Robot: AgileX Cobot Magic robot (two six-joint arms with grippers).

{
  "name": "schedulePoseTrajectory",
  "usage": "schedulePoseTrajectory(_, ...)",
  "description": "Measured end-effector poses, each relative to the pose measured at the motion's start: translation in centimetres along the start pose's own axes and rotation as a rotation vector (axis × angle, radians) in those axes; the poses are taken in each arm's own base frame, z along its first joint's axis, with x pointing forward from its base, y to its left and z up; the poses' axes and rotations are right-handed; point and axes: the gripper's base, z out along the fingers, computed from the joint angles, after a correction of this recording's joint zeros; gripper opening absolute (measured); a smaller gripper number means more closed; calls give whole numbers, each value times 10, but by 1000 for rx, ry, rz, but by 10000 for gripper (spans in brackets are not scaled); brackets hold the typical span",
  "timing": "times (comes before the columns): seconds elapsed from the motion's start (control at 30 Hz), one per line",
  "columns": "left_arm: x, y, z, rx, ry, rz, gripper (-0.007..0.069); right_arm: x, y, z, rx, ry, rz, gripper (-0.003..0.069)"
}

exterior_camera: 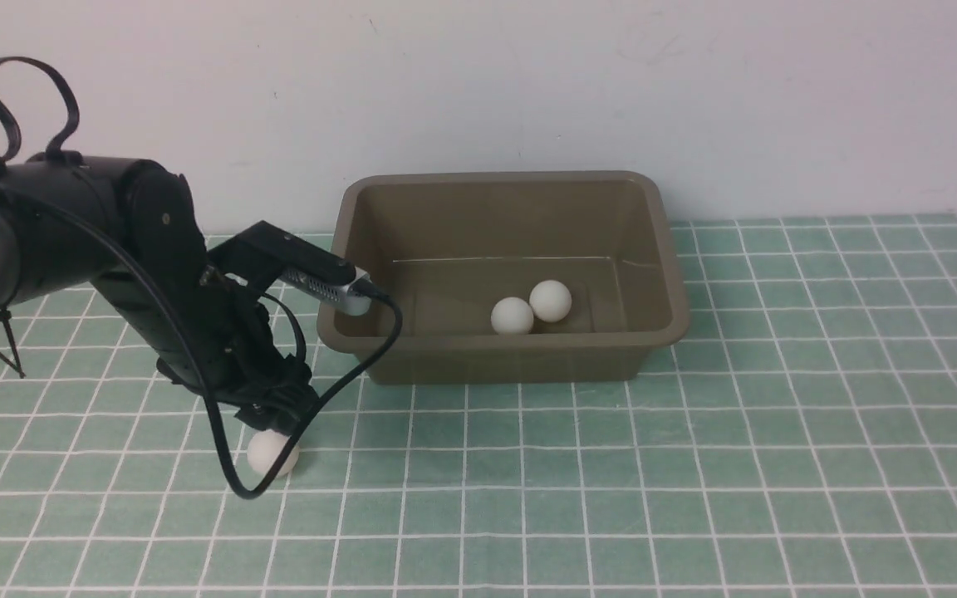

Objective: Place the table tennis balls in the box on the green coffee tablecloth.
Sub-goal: 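Reach for and grasp a ping pong ball on the table beside the basket, then drop the ball into the bin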

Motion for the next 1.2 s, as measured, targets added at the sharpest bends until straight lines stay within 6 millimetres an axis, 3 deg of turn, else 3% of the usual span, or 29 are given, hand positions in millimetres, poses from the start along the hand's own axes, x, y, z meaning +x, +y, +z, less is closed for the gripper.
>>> schedulePoseTrajectory(0.07,1,0,4,3,14,0,431,0,0,0,0,0,0,-17)
schedulePoseTrajectory(0.13,3,0,4,6,46,8,347,0,0,0,0,0,0,-17)
schedulePoseTrajectory(0.27,3,2,-14,-5,119,31,346,1,-2,0,18,6,-13,-17)
schedulePoseTrajectory(0.33,2,2,-35,-9,144,21,346,1,-3,0,34,12,-25,-17)
schedulePoseTrajectory(0.47,-13,-2,-105,8,56,-17,346,2,-4,1,42,18,-31,-17)
schedulePoseTrajectory(0.57,-30,-8,-137,55,-105,-19,346,6,-4,5,41,30,-28,-17)
schedulePoseTrajectory(0.63,-49,-10,-147,96,-264,-10,346,10,-4,9,40,40,-23,-17)
schedulePoseTrajectory(0.77,-78,-13,-123,153,-379,5,346,17,-4,11,56,3,-28,-17)
schedulePoseTrajectory(0.93,-111,-26,-68,173,-345,103,346,44,-1,-3,145,-147,-100,-17)
schedulePoseTrajectory(1.03,-126,-29,-57,164,-377,114,353,65,2,-10,204,-246,-125,-17)
schedulePoseTrajectory(1.2,-135,-26,-44,144,-403,109,429,69,4,-22,226,-362,-90,-17)
